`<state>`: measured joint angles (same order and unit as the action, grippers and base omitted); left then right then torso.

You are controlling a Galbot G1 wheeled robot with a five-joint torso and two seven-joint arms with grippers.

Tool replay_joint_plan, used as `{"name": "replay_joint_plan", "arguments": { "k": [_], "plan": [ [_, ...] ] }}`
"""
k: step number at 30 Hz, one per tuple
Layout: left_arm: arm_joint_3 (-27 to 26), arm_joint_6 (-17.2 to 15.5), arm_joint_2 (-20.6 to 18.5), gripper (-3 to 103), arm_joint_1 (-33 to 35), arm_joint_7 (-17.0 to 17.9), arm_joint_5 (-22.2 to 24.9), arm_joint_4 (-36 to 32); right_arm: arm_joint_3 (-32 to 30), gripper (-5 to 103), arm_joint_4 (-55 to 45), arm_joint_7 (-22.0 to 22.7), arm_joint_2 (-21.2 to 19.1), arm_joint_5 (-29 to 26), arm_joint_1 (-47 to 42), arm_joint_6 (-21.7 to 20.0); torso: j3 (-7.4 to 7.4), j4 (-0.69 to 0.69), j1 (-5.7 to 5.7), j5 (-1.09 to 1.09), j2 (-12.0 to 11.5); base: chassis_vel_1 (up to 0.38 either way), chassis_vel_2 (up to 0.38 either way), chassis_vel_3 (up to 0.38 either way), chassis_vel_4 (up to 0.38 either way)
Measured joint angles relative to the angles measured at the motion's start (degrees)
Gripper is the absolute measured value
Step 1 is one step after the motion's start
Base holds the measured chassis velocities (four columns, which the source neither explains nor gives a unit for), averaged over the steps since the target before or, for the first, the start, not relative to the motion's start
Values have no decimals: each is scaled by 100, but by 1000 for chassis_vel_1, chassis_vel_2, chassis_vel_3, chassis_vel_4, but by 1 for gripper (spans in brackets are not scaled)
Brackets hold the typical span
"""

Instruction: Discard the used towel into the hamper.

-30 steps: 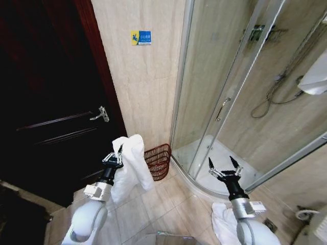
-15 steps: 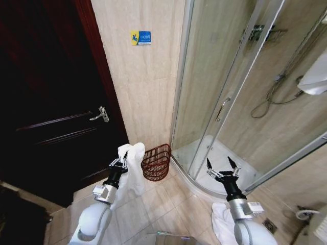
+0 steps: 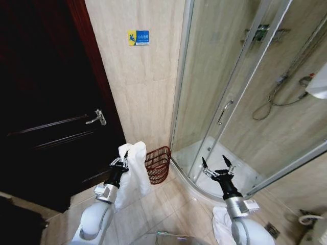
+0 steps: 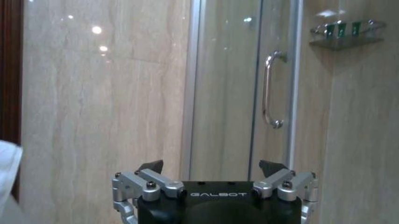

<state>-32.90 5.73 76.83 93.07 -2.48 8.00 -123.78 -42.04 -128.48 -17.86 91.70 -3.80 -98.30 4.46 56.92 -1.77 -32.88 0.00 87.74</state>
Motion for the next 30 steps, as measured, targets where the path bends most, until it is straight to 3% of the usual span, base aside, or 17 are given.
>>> {"name": "replay_joint_plan", "arguments": {
  "k": [30],
  "plan": [
    [-14, 33, -23, 2, -7, -25, -28, 19, -38, 100, 103, -161, 10, 38, 15, 69, 0, 0, 1, 0, -1, -9, 9, 8, -7]
  ]
}}
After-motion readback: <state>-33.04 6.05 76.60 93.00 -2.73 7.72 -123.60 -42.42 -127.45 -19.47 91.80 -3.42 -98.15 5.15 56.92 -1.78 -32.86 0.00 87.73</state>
